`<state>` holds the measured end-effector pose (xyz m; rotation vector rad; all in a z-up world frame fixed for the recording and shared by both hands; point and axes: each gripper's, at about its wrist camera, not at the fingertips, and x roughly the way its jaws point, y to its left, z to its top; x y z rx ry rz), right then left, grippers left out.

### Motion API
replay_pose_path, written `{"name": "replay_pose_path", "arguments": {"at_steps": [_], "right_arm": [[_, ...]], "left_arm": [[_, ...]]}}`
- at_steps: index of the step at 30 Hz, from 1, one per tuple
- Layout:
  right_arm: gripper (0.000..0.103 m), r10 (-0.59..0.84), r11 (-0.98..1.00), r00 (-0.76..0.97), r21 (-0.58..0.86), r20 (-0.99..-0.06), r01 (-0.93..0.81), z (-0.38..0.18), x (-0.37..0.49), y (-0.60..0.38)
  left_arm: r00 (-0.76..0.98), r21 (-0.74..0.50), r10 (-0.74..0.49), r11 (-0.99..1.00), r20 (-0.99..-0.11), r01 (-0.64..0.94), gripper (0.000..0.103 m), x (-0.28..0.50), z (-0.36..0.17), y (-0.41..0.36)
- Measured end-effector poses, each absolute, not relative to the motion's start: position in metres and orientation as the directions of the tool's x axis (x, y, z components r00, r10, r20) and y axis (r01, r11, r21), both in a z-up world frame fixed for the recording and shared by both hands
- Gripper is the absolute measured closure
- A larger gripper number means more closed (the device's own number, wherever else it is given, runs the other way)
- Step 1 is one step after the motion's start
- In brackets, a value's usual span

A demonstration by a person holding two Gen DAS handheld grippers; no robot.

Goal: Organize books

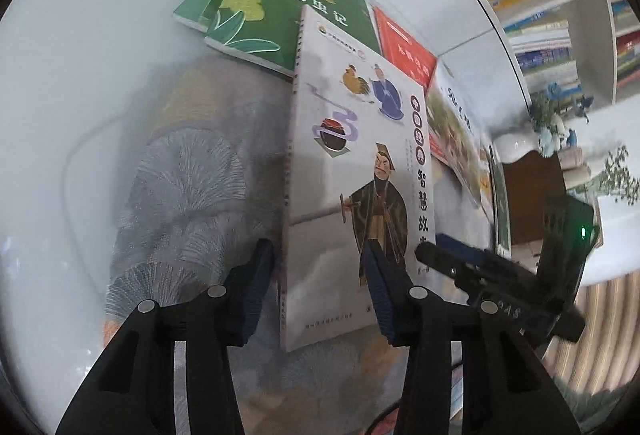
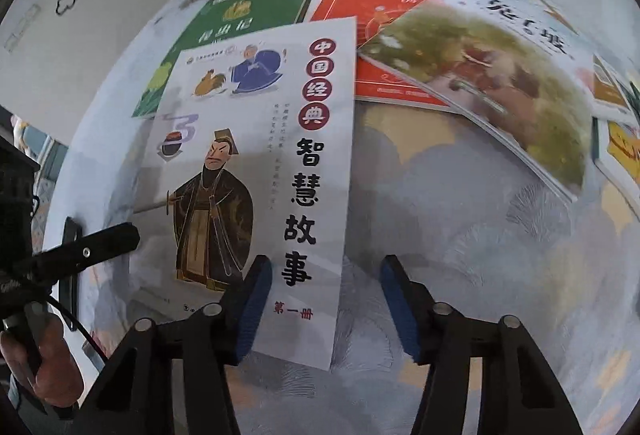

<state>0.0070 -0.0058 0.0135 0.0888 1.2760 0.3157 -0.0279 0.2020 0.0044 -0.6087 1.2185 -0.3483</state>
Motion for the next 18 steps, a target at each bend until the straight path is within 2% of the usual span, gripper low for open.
{"name": "replay_pose_path", "arguments": {"at_steps": [4, 7, 8, 9, 12, 13, 15, 17, 18], "right_arm": [[0.052, 0.382, 0.922, 0.240, 0.349, -0.892, -0.171, 0.014, 0.002, -0.009], [0.052, 0.466, 0.884, 0.223, 0.453, -0.856, -0.110, 0.012, 0.004, -0.025], [0.052, 0.496, 0.868, 0.214, 0.488, -0.841, -0.094, 0.012, 0.006, -0.029], [0.052, 0.533, 0.845, 0.203, 0.529, -0.821, -0.077, 0.010, 0.007, -0.035], [0.052, 0.579, 0.813, 0.184, 0.580, -0.794, -0.050, 0.008, 0.004, -0.034], [0.052, 0.582, 0.810, 0.183, 0.584, -0.792, -0.047, 0.007, 0.004, -0.035], [0.052, 0.593, 0.802, 0.173, 0.595, -0.787, -0.041, 0.008, 0.005, -0.036], [0.051, 0.622, 0.779, 0.155, 0.627, -0.768, -0.019, 0.006, 0.004, -0.045], [0.048, 0.654, 0.750, 0.142, 0.662, -0.743, 0.004, 0.003, 0.005, -0.051]], "left_arm": [[0.328, -0.657, -0.609, 0.752, -0.723, -0.054, 0.064, -0.025, 0.008, 0.197], [0.362, -0.800, -0.743, 0.600, -0.563, -0.014, 0.064, -0.028, 0.022, 0.200], [0.366, -0.814, -0.758, 0.581, -0.540, 0.001, 0.064, -0.028, 0.026, 0.198], [0.367, -0.807, -0.753, 0.591, -0.546, 0.013, 0.065, -0.026, 0.030, 0.194], [0.334, -0.700, -0.658, 0.714, -0.675, -0.010, 0.097, -0.015, 0.023, 0.179], [0.314, -0.673, -0.633, 0.739, -0.708, -0.026, 0.096, -0.011, 0.017, 0.174], [0.316, -0.695, -0.650, 0.717, -0.691, -0.045, 0.097, -0.008, 0.014, 0.173], [0.329, -0.763, -0.712, 0.645, -0.621, -0.043, 0.097, -0.009, 0.018, 0.180], [0.345, -0.813, -0.754, 0.581, -0.559, -0.047, 0.096, -0.009, 0.022, 0.185]]}}
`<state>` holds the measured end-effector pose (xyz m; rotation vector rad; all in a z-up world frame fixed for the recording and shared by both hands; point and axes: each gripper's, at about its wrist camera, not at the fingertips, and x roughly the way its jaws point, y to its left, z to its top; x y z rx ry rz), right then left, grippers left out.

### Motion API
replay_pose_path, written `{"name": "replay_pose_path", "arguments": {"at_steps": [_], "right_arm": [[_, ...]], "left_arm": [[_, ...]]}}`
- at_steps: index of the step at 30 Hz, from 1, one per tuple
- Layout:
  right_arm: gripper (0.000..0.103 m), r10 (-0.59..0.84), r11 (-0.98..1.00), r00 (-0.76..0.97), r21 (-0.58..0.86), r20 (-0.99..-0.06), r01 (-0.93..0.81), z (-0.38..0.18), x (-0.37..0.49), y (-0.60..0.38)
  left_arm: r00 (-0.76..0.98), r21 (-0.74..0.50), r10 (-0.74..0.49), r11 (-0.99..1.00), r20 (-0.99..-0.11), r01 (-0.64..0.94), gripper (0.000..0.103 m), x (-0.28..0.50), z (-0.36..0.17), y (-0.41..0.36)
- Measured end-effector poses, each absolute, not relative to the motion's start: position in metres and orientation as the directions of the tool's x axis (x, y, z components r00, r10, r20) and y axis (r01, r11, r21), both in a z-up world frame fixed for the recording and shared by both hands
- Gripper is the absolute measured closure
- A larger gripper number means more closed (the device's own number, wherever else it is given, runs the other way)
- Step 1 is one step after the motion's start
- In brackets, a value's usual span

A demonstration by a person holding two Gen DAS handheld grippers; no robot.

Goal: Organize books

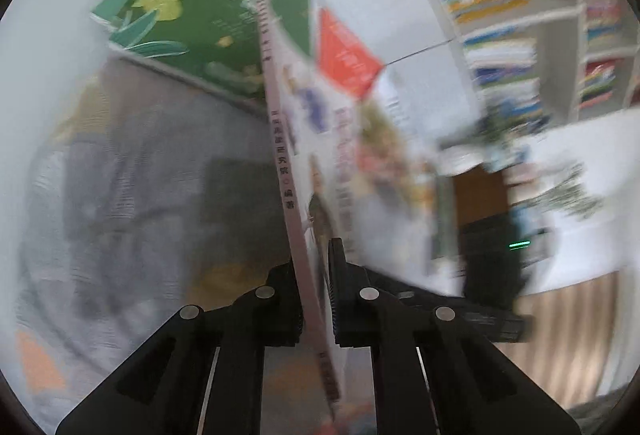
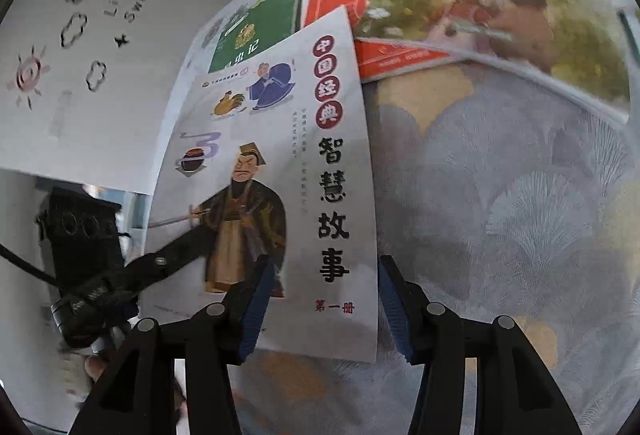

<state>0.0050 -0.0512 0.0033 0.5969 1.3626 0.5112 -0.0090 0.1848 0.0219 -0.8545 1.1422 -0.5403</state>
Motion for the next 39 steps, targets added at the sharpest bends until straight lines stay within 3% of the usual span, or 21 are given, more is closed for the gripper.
{"name": "replay_pose_path", "arguments": {"at_steps": [2, 4, 7, 9, 11, 14, 16, 19, 24, 31, 39], "right_arm": [[0.027, 0.711, 0.688, 0.154, 0.724, -0.686, 0.050, 0.000, 0.006, -0.064], [0.019, 0.766, 0.616, 0.164, 0.783, -0.622, 0.091, -0.004, 0.008, -0.073], [0.018, 0.849, 0.481, 0.162, 0.863, -0.503, 0.153, -0.015, 0.012, -0.075], [0.022, 0.882, 0.415, 0.165, 0.894, -0.441, 0.171, -0.018, 0.015, -0.068], [0.056, 0.899, 0.388, 0.158, 0.910, -0.409, 0.145, -0.013, 0.016, -0.059], [0.068, 0.861, 0.485, 0.155, 0.874, -0.484, 0.035, 0.015, 0.015, -0.044], [0.070, 0.811, 0.580, 0.156, 0.809, -0.563, -0.093, 0.047, 0.017, -0.025], [0.070, 0.726, 0.683, 0.190, 0.663, -0.661, -0.307, 0.097, 0.021, 0.020], [0.070, 0.728, 0.654, 0.199, 0.578, -0.656, -0.488, 0.141, 0.063, 0.088], [0.069, 0.693, 0.650, 0.201, 0.481, -0.692, -0.588, 0.126, 0.119, 0.186], [0.069, 0.641, 0.688, 0.161, 0.470, -0.750, -0.552, 0.069, 0.151, 0.242]], "left_arm": [[0.354, -0.852, -0.787, 0.521, -0.505, -0.056, 0.096, -0.007, 0.024, 0.191], [0.360, -0.898, -0.828, 0.433, -0.430, -0.075, 0.096, -0.002, 0.024, 0.199], [0.372, -0.931, -0.854, 0.349, -0.363, -0.106, 0.096, -0.001, 0.017, 0.209], [0.375, -0.935, -0.856, 0.337, -0.355, -0.115, 0.096, -0.002, 0.015, 0.211], [0.369, -0.919, -0.843, 0.376, -0.391, -0.117, 0.096, -0.004, 0.016, 0.212], [0.371, -0.852, -0.780, 0.519, -0.504, -0.065, 0.095, -0.008, 0.035, 0.218], [0.384, -0.812, -0.747, 0.583, -0.544, -0.016, 0.094, -0.008, 0.054, 0.224], [0.441, -0.779, -0.707, 0.626, -0.553, 0.026, 0.093, -0.005, 0.081, 0.246], [0.561, -0.752, -0.634, 0.658, -0.533, 0.029, 0.093, 0.016, 0.114, 0.306], [0.590, -0.613, -0.479, 0.789, -0.650, -0.035, 0.090, 0.065, 0.109, 0.385], [0.509, -0.572, -0.449, 0.813, -0.734, -0.109, 0.090, 0.096, 0.055, 0.423]]}}
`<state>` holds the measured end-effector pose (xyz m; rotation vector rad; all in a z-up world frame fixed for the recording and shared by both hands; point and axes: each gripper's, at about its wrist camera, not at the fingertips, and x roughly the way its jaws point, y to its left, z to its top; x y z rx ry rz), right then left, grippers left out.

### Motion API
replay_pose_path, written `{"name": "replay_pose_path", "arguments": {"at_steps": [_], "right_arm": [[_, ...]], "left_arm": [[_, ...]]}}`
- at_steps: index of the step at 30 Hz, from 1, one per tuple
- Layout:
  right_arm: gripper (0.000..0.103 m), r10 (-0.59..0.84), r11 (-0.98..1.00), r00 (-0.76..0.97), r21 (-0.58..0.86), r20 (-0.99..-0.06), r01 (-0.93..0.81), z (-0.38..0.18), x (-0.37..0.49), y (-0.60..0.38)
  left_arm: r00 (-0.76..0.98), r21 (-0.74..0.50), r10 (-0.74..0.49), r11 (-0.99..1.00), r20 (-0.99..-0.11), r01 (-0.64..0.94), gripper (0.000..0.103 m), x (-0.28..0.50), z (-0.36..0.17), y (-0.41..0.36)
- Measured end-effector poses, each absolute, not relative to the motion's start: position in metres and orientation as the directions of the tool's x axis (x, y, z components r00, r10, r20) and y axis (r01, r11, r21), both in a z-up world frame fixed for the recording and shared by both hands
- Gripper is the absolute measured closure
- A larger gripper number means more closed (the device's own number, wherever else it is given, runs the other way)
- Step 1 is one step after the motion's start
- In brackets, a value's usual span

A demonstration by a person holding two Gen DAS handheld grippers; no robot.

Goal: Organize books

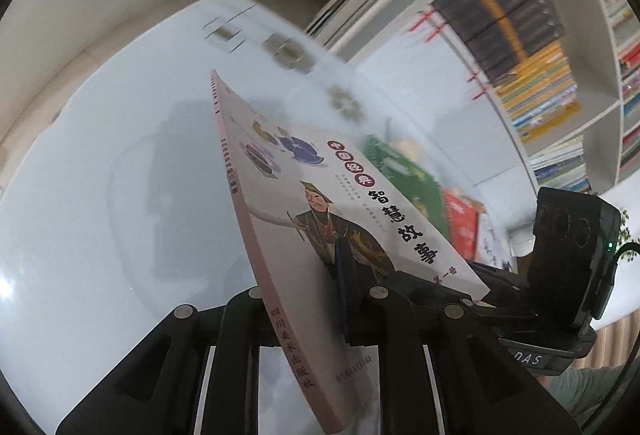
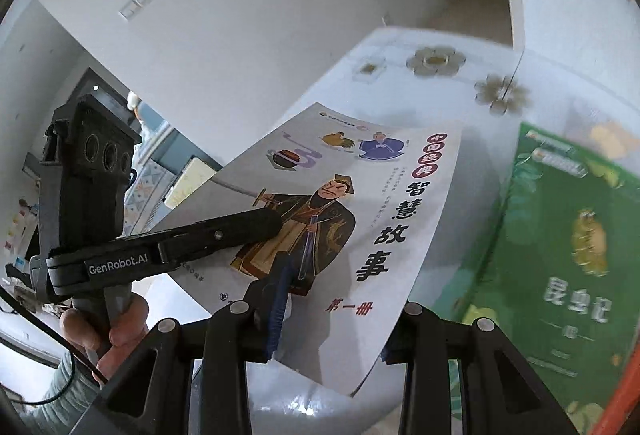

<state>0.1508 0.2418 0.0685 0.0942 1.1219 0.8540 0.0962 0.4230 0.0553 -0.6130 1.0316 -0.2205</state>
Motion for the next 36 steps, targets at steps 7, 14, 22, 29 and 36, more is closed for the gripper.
{"name": "replay_pose_path", "arguments": {"at_steps": [7, 14, 22, 29, 36], "right_arm": [[0.069, 0.630, 0.695, 0.130, 0.481, -0.766, -0.535, 0.048, 0.142, 0.251], [0.069, 0.591, 0.696, 0.020, 0.497, -0.807, -0.518, 0.021, 0.131, 0.262], [0.068, 0.572, 0.723, 0.025, 0.489, -0.820, -0.487, 0.036, 0.083, 0.209], [0.060, 0.527, 0.815, 0.195, 0.427, -0.827, -0.391, 0.079, 0.026, 0.117], [0.052, 0.360, 0.928, 0.395, 0.281, -0.845, -0.244, 0.114, -0.065, 0.029]], "left_arm": [[0.472, -0.540, -0.410, 0.823, -0.781, -0.178, 0.078, 0.092, 0.034, 0.433], [0.393, -0.377, -0.231, 0.857, -0.890, -0.352, 0.075, 0.072, 0.025, 0.450], [0.382, -0.144, -0.005, 0.930, -0.924, -0.337, 0.076, 0.027, 0.069, 0.413], [0.489, -0.163, -0.049, 0.968, -0.871, -0.194, 0.073, -0.017, 0.128, 0.324], [0.536, -0.171, -0.110, 0.983, -0.837, -0.064, 0.073, -0.073, 0.166, 0.232]]}}
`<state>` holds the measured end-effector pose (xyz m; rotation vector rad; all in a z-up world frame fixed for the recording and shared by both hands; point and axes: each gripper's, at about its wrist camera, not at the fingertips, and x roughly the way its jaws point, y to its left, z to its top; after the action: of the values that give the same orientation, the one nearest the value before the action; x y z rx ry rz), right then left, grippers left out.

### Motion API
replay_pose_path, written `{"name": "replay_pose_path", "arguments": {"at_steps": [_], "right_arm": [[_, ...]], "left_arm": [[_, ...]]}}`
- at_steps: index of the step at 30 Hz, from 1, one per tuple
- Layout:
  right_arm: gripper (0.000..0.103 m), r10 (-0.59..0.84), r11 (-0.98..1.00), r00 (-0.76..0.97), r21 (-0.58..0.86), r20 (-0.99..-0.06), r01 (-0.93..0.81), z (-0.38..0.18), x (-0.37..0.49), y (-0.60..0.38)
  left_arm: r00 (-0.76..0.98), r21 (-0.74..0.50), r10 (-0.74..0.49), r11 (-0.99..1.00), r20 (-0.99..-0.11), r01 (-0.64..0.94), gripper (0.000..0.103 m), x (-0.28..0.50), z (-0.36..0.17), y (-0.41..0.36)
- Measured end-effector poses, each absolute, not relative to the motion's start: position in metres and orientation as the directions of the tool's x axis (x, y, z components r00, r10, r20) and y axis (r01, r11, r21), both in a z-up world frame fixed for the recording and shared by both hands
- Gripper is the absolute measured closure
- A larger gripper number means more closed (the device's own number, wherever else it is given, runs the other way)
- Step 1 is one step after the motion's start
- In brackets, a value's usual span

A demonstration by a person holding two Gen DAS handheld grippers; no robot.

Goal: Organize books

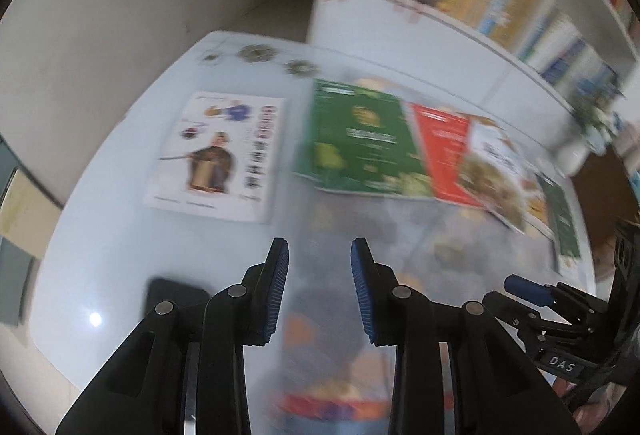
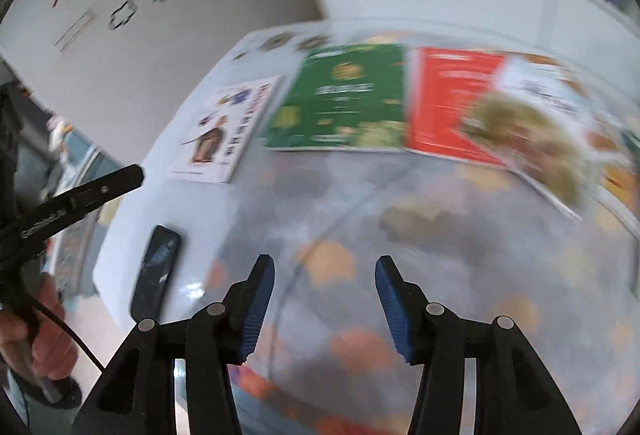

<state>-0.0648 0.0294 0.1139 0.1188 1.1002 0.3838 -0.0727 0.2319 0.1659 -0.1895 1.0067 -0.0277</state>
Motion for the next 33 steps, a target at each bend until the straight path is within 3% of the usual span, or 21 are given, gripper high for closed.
{"name": "replay_pose_path", "arguments": {"at_steps": [8, 12, 13, 16, 21, 26, 33], "right_arm": [[0.048, 0.172, 0.984, 0.558, 0.166, -0.812, -0.062, 0.170, -0.156, -0.044], [0.048, 0.121, 0.990, 0.597, 0.141, -0.793, -0.013, 0.190, -0.175, -0.055], [0.048, 0.116, 0.990, 0.603, 0.140, -0.789, -0.007, 0.196, -0.179, -0.058], [0.047, 0.074, 0.994, 0.631, 0.111, -0.773, 0.019, 0.207, -0.177, -0.060], [0.030, 0.038, 0.996, 0.651, 0.078, -0.758, 0.033, 0.211, -0.143, -0.045], [0.028, 0.077, 0.994, 0.612, 0.110, -0.787, 0.016, 0.186, -0.086, -0.020], [0.028, 0.146, 0.983, 0.554, 0.181, -0.820, 0.009, 0.137, -0.008, 0.018]], "left_arm": [[0.581, -0.088, -0.129, 0.991, -0.804, 0.097, 0.070, -0.138, 0.216, 0.140], [0.633, -0.068, -0.149, 0.986, -0.760, 0.150, 0.039, -0.148, 0.238, 0.119], [0.647, -0.066, -0.152, 0.986, -0.747, 0.156, 0.036, -0.147, 0.242, 0.116], [0.662, -0.084, -0.182, 0.981, -0.727, 0.177, 0.036, -0.133, 0.252, 0.116], [0.652, -0.082, -0.178, 0.981, -0.737, 0.175, 0.036, -0.094, 0.249, 0.131], [0.630, -0.075, -0.150, 0.987, -0.762, 0.145, 0.036, -0.051, 0.224, 0.177], [0.519, -0.218, -0.271, 0.963, -0.811, 0.161, 0.037, 0.021, 0.163, 0.234]]}}
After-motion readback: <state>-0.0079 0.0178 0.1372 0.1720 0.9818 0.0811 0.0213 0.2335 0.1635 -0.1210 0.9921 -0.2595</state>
